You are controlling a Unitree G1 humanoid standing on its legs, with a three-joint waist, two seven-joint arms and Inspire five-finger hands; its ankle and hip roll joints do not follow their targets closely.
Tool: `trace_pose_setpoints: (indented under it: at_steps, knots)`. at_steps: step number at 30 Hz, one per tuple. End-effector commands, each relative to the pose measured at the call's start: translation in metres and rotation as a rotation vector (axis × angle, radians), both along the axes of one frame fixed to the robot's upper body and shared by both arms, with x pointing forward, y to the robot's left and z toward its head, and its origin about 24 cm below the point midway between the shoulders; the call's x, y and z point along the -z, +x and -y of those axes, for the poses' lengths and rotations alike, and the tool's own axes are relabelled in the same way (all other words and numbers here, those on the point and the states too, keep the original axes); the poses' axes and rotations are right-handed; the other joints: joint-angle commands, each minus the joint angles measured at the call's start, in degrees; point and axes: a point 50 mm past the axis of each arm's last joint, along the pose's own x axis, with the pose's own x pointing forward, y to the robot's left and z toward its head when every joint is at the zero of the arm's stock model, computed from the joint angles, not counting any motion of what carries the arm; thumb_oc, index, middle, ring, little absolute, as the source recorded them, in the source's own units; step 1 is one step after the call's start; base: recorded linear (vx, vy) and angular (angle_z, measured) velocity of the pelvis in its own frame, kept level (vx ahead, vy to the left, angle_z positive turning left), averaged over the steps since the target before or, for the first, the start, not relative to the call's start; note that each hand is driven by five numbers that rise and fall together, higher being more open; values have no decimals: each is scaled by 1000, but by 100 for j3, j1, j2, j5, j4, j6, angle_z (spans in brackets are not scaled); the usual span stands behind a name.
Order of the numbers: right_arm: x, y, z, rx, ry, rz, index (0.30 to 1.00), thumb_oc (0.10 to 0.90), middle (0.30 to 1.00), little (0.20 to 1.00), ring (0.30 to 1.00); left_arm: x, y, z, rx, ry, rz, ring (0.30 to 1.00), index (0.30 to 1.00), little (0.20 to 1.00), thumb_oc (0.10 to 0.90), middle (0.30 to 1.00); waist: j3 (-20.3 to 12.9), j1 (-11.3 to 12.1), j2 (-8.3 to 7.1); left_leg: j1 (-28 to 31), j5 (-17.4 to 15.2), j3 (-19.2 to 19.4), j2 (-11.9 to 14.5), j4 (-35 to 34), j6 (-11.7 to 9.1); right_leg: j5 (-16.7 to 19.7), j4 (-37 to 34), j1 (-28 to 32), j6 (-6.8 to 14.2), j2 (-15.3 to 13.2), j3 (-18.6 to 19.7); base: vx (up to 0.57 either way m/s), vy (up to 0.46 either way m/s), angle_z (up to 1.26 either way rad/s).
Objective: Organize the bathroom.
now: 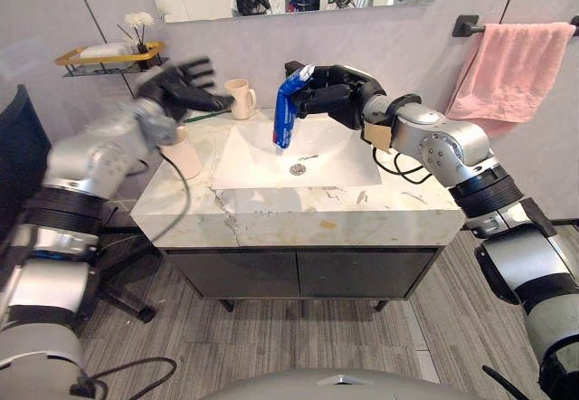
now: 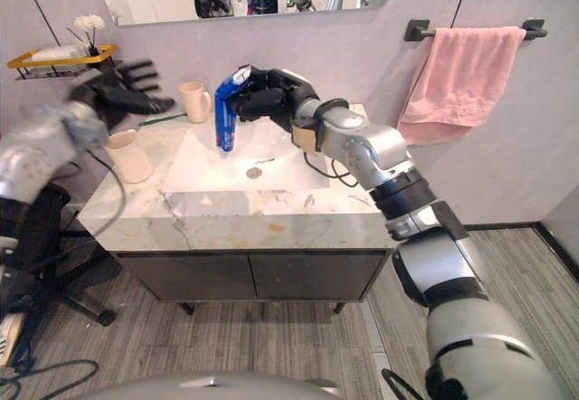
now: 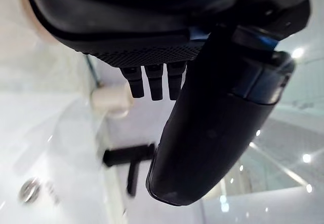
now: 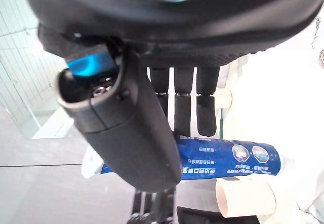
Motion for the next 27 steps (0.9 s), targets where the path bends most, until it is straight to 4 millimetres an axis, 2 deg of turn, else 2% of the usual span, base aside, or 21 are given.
trace_pose_setpoints:
  at_steps: [1,5,8,10,13,14,15,16,21,23,24,25,27]
  knots:
    - [-86,-1,-1,-18,183,282,300,400,300,300,300,-95,-22,-39,-215,14,410,900,900,900,800,900,-874,331,-72,5,-47,-412,240,-9,-294,-675,-7,64,181,-148,30,2,0,14]
    - [-87,-5,5,-6,187,288,300,400,300,300,300,-96,-36,-64,-313,21,435,900,900,900,800,900,-874,386,-85,-15,-84,-448,228,-9,-284,-692,-12,72,170,-155,-14,1,1,5]
    - [-84,-9,12,7,189,293,300,400,300,300,300,-86,-52,-85,-421,7,451,900,900,900,800,900,-858,461,-112,-18,-114,-504,214,-9,-266,-709,-12,94,156,-153,-49,2,-5,10]
    - [-83,-10,12,8,188,294,300,400,300,300,300,-82,-55,-89,-445,-7,448,900,900,900,800,900,-855,469,-112,-14,-118,-517,210,-9,-263,-714,-12,102,152,-153,-58,-1,0,9]
    - [-79,-14,15,21,193,307,300,400,300,300,300,-62,-67,-104,-546,-63,424,900,900,900,800,900,-821,549,-140,-20,-127,-575,209,-9,-255,-737,-12,122,135,-151,-97,-6,0,5]
    - [-76,-17,16,30,191,315,300,400,300,300,300,-39,-75,-112,-602,-107,376,900,900,900,800,900,-795,595,-156,-27,-125,-611,212,-9,-253,-745,-12,131,130,-156,-135,0,0,0]
    - [-76,-17,16,30,191,315,300,400,300,300,300,-39,-75,-112,-602,-107,376,900,900,900,800,900,-795,595,-156,-27,-125,-611,212,-9,-253,-745,-12,131,130,-156,-135,-37,10,4]
    - [-75,-21,16,41,192,329,300,400,300,300,300,-3,-87,-123,-679,-153,283,900,900,900,800,900,-748,671,-183,-43,-121,-666,208,-9,-247,-761,-6,142,110,-154,-189,-57,16,4]
    - [-75,-29,15,46,193,348,300,400,300,300,300,96,-121,-132,-821,-277,39,900,900,900,800,900,-665,778,-241,-89,-70,-780,207,-9,-219,-780,27,147,70,-152,-327,-40,18,7]
    - [-77,-31,17,48,189,352,300,400,300,300,300,142,-134,-118,-765,-454,-40,900,900,900,800,900,-625,827,-266,-84,-88,-838,208,-9,-219,-825,48,169,54,-153,-380,-37,32,11]
    - [-77,-31,19,49,187,352,300,400,300,300,300,157,-137,-109,-727,-562,-61,900,900,900,800,900,-616,841,-269,-101,-45,-849,209,-9,-214,-815,71,146,41,-154,-407,-26,30,11]
    - [-77,-31,21,51,187,352,300,400,300,300,300,167,-141,-103,-714,-597,-76,900,900,900,800,900,-609,855,-278,-95,-55,-855,218,-9,-227,-841,73,158,38,-150,-411,-18,30,10]
    - [-78,-30,29,56,184,353,300,400,300,300,300,194,-154,-80,-642,-772,-111,900,900,900,800,900,-588,908,-291,-117,-12,-889,229,0,-253,-865,103,156,12,-139,-425,-15,30,15]
